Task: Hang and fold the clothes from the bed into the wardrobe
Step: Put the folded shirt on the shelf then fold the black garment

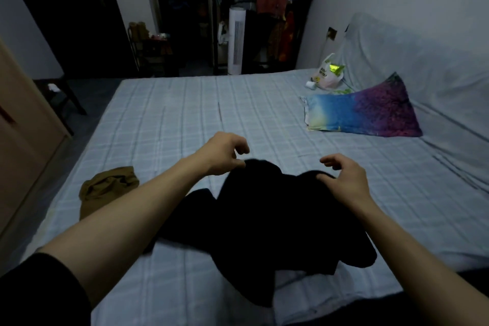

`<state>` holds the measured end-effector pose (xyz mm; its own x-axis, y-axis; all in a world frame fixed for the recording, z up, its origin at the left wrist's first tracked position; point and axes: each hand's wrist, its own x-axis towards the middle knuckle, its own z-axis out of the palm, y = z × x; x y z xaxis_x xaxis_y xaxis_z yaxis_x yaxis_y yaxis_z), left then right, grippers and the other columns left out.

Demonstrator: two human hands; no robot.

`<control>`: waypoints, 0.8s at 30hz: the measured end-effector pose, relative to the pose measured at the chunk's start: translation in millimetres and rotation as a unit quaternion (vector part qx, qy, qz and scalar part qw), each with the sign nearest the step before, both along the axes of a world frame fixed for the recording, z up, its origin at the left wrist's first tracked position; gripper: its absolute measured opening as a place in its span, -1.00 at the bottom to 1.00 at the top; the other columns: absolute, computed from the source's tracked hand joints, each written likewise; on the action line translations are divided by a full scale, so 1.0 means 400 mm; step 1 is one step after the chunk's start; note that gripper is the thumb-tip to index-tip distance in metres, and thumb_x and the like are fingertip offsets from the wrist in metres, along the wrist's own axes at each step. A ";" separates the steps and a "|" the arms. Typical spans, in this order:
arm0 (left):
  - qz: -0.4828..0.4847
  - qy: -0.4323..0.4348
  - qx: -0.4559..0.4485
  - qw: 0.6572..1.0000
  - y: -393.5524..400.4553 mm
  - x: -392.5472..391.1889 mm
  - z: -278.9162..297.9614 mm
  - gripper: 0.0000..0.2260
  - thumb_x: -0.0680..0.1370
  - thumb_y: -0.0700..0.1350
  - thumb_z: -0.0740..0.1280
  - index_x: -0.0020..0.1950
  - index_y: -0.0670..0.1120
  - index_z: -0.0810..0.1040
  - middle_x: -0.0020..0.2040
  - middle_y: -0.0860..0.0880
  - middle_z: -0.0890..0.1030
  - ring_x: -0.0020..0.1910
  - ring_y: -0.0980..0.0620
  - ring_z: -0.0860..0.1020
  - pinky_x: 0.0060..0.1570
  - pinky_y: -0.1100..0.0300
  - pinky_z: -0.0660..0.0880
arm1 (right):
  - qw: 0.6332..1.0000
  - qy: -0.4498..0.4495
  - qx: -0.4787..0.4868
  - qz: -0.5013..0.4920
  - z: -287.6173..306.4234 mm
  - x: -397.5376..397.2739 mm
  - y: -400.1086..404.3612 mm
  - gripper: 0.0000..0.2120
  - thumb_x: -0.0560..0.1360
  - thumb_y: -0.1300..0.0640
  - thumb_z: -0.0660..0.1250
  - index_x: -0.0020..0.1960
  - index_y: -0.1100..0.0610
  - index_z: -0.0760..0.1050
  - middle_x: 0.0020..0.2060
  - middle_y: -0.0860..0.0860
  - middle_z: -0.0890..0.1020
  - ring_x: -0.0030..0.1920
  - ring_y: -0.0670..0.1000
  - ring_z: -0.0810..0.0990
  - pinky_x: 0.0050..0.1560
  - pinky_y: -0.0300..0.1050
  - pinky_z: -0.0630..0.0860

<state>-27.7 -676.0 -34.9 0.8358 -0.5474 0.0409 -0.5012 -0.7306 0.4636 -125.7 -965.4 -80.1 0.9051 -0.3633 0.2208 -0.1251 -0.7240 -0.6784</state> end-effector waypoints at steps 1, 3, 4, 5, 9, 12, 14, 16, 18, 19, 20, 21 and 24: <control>-0.010 0.012 0.022 1.000 0.004 -0.008 -0.011 -0.74 0.47 -0.16 0.48 0.15 -0.10 0.62 0.11 -0.03 0.65 -0.04 -0.01 0.63 0.04 0.19 0.52 | 1.000 0.008 -0.010 0.008 -0.009 -0.007 -0.003 -0.69 0.33 0.22 0.55 0.04 0.06 0.62 -0.09 -0.03 0.64 -0.05 -0.03 0.57 0.02 -0.15 0.45; 0.002 0.007 0.030 1.000 0.019 -0.022 -0.027 -0.75 0.49 -0.14 0.46 0.16 -0.08 0.62 0.12 -0.03 0.65 -0.04 0.01 0.63 0.09 0.10 0.54 | 1.000 0.004 -0.018 0.021 -0.027 -0.014 0.000 -0.69 0.33 0.15 0.58 0.04 0.04 0.61 -0.09 -0.06 0.62 -0.06 -0.06 0.55 -0.03 -0.17 0.40; 0.015 0.003 0.021 1.000 0.032 -0.026 -0.034 -0.76 0.49 -0.13 0.45 0.15 -0.08 0.62 0.11 -0.03 0.65 -0.05 0.01 0.63 0.09 0.09 0.55 | 1.000 0.003 -0.016 0.025 -0.037 -0.013 0.006 -0.70 0.34 0.12 0.57 0.04 0.03 0.61 -0.09 -0.08 0.61 -0.06 -0.08 0.54 -0.04 -0.19 0.39; 0.026 0.000 0.016 1.000 0.047 -0.030 -0.043 -0.77 0.50 -0.13 0.45 0.15 -0.08 0.63 0.09 -0.03 0.66 -0.05 0.01 0.63 0.08 0.10 0.55 | 0.999 0.008 -0.011 0.030 -0.050 -0.010 0.013 -0.71 0.36 0.10 0.56 0.04 0.02 0.60 -0.09 -0.10 0.60 -0.06 -0.09 0.54 -0.04 -0.20 0.39; 0.056 0.016 0.030 0.998 0.133 -0.059 -0.098 -0.77 0.51 -0.09 0.44 0.15 -0.05 0.63 0.06 0.01 0.65 -0.07 0.05 0.61 0.05 0.15 0.53 | 0.996 0.071 0.023 0.053 -0.116 0.010 0.055 -0.75 0.41 0.06 0.52 0.06 0.00 0.57 -0.07 -0.10 0.58 -0.06 -0.12 0.53 -0.02 -0.23 0.37; 0.057 0.040 0.054 0.996 0.199 -0.081 -0.171 -0.80 0.50 -0.08 0.43 0.12 -0.06 0.64 0.03 0.00 0.67 -0.07 0.05 0.61 0.04 0.16 0.53 | 0.984 0.151 0.049 0.079 -0.192 0.002 0.110 -0.74 0.44 0.07 0.50 0.10 0.05 0.57 -0.04 -0.04 0.58 -0.01 -0.08 0.54 0.00 -0.21 0.38; 0.043 0.072 0.074 0.994 0.230 -0.093 -0.232 -0.80 0.51 -0.06 0.42 0.11 -0.05 0.64 0.02 -0.01 0.67 -0.03 0.01 0.62 0.04 0.07 0.55 | 0.975 0.199 0.042 0.093 -0.253 -0.017 0.155 -0.71 0.43 0.07 0.49 0.12 0.10 0.58 -0.01 0.02 0.61 0.01 -0.05 0.55 0.01 -0.24 0.38; 0.026 0.106 0.083 0.991 0.249 -0.099 -0.300 -0.81 0.52 -0.05 0.42 0.11 -0.04 0.62 0.02 0.01 0.67 -0.01 0.01 0.61 0.03 0.05 0.55 | 0.960 0.257 0.031 0.111 -0.315 -0.045 0.203 -0.66 0.43 0.07 0.49 0.17 0.14 0.58 0.07 0.06 0.63 0.07 -0.01 0.58 0.04 -0.25 0.40; 0.001 0.131 0.090 0.987 0.258 -0.100 -0.372 -0.82 0.52 -0.04 0.41 0.09 -0.04 0.62 0.00 0.03 0.66 -0.01 0.02 0.60 0.00 0.08 0.54 | 0.939 0.317 0.014 0.130 -0.378 -0.073 0.248 -0.59 0.44 0.04 0.48 0.24 0.14 0.54 0.14 0.08 0.60 0.15 0.04 0.57 0.13 -0.20 0.44; -0.015 0.142 0.094 0.985 0.260 -0.098 -0.408 -0.83 0.52 -0.03 0.41 0.08 -0.04 0.61 0.00 0.03 0.65 -0.02 0.03 0.60 0.00 0.09 0.53 | 0.930 0.341 -0.003 0.138 -0.411 -0.085 0.269 -0.55 0.44 0.02 0.48 0.28 0.13 0.51 0.16 0.09 0.57 0.17 0.06 0.55 0.17 -0.17 0.44; -0.030 0.152 0.098 0.983 0.260 -0.096 -0.444 -0.84 0.52 -0.02 0.40 0.07 -0.03 0.61 -0.01 0.03 0.65 -0.02 0.02 0.60 -0.01 0.08 0.53 | 0.922 0.356 -0.026 0.147 -0.443 -0.094 0.290 -0.52 0.45 0.01 0.47 0.31 0.11 0.48 0.18 0.09 0.53 0.20 0.07 0.53 0.21 -0.14 0.43; -0.044 0.161 0.102 0.981 0.259 -0.093 -0.478 -0.84 0.53 -0.02 0.39 0.06 -0.03 0.60 -0.01 0.03 0.64 -0.02 0.01 0.59 -0.01 0.07 0.53 | 0.919 0.358 -0.048 0.156 -0.474 -0.099 0.311 -0.50 0.45 0.01 0.46 0.35 0.08 0.45 0.21 0.07 0.51 0.23 0.07 0.50 0.26 -0.12 0.42; -0.058 0.177 0.109 0.976 0.260 -0.091 -0.575 -0.81 0.55 0.01 0.36 0.11 -0.01 0.58 0.05 0.03 0.63 0.03 0.00 0.58 0.02 0.08 0.52 | 0.927 0.289 -0.100 0.216 -0.553 -0.084 0.372 -0.48 0.46 0.08 0.42 0.40 0.00 0.41 0.33 -0.02 0.43 0.35 0.01 0.39 0.39 -0.14 0.31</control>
<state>-64.0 -571.9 -264.8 0.7078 -0.6033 -0.3676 -0.4238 -0.7789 0.4623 -159.4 -816.4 -301.4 0.9444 0.0573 -0.3238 -0.0949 -0.8953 -0.4353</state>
